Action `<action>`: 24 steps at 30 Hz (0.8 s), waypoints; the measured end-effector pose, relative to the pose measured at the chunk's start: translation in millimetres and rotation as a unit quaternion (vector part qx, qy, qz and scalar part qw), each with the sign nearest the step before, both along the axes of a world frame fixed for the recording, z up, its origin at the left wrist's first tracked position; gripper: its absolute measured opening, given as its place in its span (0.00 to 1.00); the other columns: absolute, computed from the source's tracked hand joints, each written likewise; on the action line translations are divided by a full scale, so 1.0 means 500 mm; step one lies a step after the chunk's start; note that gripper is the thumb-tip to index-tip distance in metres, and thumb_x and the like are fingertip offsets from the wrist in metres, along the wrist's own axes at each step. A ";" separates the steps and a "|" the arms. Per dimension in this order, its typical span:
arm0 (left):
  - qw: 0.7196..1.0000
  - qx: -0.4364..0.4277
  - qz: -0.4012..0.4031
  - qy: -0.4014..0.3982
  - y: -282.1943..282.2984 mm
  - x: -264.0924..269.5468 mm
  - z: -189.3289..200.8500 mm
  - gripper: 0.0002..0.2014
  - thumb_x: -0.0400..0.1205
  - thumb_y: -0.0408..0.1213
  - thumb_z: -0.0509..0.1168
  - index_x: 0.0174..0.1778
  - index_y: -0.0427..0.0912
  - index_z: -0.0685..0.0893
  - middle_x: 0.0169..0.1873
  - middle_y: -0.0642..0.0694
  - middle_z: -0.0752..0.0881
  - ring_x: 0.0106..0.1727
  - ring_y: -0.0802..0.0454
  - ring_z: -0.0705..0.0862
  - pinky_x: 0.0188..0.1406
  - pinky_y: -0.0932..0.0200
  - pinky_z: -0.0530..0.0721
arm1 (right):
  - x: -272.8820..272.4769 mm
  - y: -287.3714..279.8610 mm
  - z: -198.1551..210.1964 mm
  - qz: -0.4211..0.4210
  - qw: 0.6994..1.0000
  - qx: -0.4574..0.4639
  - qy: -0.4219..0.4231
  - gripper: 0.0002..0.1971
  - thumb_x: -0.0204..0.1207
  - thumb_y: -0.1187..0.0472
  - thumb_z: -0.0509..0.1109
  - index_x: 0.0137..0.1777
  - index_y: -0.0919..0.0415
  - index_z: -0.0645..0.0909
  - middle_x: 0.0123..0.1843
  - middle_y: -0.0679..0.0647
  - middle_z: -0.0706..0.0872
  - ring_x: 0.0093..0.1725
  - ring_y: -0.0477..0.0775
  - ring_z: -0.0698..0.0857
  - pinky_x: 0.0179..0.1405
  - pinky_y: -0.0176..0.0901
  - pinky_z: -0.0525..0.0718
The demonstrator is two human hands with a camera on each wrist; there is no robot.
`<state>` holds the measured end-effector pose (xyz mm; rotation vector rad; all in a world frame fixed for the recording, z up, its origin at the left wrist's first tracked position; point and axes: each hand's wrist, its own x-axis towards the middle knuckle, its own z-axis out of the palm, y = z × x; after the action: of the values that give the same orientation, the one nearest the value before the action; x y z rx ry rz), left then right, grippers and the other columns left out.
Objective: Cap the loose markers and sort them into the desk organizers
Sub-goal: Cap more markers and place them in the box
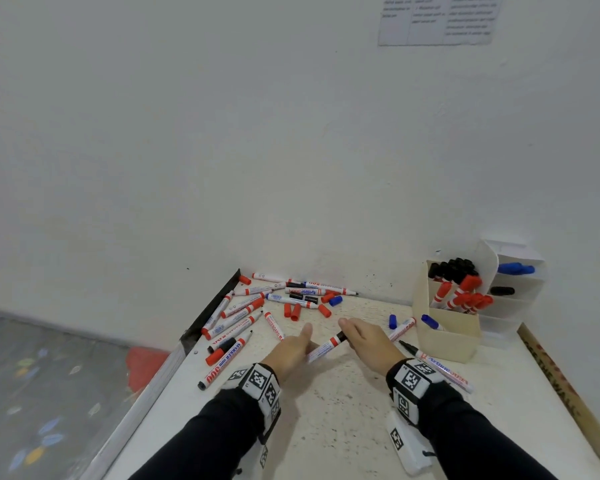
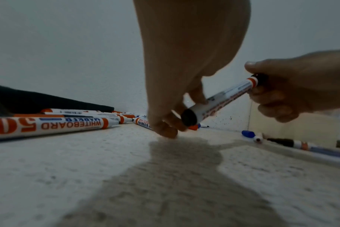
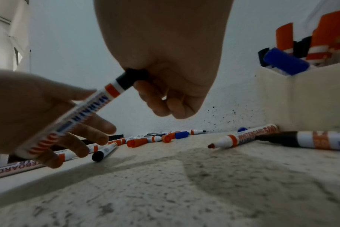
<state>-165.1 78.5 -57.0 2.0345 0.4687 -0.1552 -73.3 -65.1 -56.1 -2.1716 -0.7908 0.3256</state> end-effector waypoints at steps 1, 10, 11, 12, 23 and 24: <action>0.996 0.084 0.009 -0.011 0.009 0.007 -0.010 0.27 0.88 0.51 0.41 0.64 0.40 0.81 0.60 0.45 0.82 0.59 0.50 0.79 0.61 0.57 0.72 | 0.005 -0.006 -0.001 -0.016 1.000 0.005 0.000 0.19 0.84 0.49 0.52 0.33 0.54 0.69 0.30 0.50 0.71 0.31 0.47 0.69 0.33 0.40 0.67; 0.947 0.311 0.015 0.078 0.008 0.029 -0.049 0.18 0.82 0.48 0.56 0.59 0.41 0.80 0.58 0.44 0.79 0.54 0.49 0.80 0.59 0.54 0.81 | 0.042 -0.068 -0.018 -0.183 0.977 0.108 0.004 0.18 0.84 0.52 0.53 0.34 0.57 0.70 0.28 0.52 0.69 0.28 0.50 0.69 0.29 0.41 0.67; 0.948 0.307 0.036 0.072 0.006 0.030 -0.049 0.17 0.81 0.49 0.58 0.55 0.39 0.80 0.49 0.45 0.81 0.46 0.51 0.81 0.53 0.57 0.83 | 0.045 -0.069 -0.020 -0.201 0.972 0.123 0.005 0.17 0.84 0.52 0.54 0.35 0.58 0.71 0.28 0.53 0.70 0.28 0.51 0.70 0.29 0.42 0.68; 0.948 0.307 0.045 0.075 0.003 0.029 -0.046 0.17 0.80 0.50 0.60 0.52 0.40 0.80 0.44 0.46 0.80 0.42 0.52 0.80 0.47 0.59 0.83 | 0.047 -0.070 -0.021 -0.217 0.965 0.144 0.007 0.16 0.84 0.53 0.54 0.36 0.58 0.73 0.29 0.54 0.73 0.29 0.52 0.72 0.29 0.42 0.70; 0.969 0.194 0.148 0.032 -0.006 0.025 -0.058 0.19 0.81 0.36 0.61 0.67 0.41 0.69 0.61 0.42 0.78 0.53 0.50 0.80 0.49 0.60 0.80 | 0.043 -0.069 -0.050 -0.256 0.941 0.222 -0.024 0.05 0.83 0.59 0.58 0.52 0.59 0.74 0.40 0.58 0.84 0.33 0.54 0.83 0.37 0.50 0.86; 0.971 0.173 0.166 0.013 -0.007 0.029 -0.058 0.19 0.81 0.36 0.61 0.68 0.41 0.69 0.61 0.42 0.78 0.50 0.52 0.78 0.47 0.61 0.78 | 0.044 -0.067 -0.052 -0.255 0.941 0.222 -0.028 0.04 0.83 0.60 0.58 0.52 0.58 0.74 0.40 0.57 0.84 0.35 0.52 0.84 0.38 0.50 0.87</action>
<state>-150.7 75.0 -86.1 2.2572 0.8958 0.1111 -51.5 -98.5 -82.0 -1.8688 -0.2675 -0.1704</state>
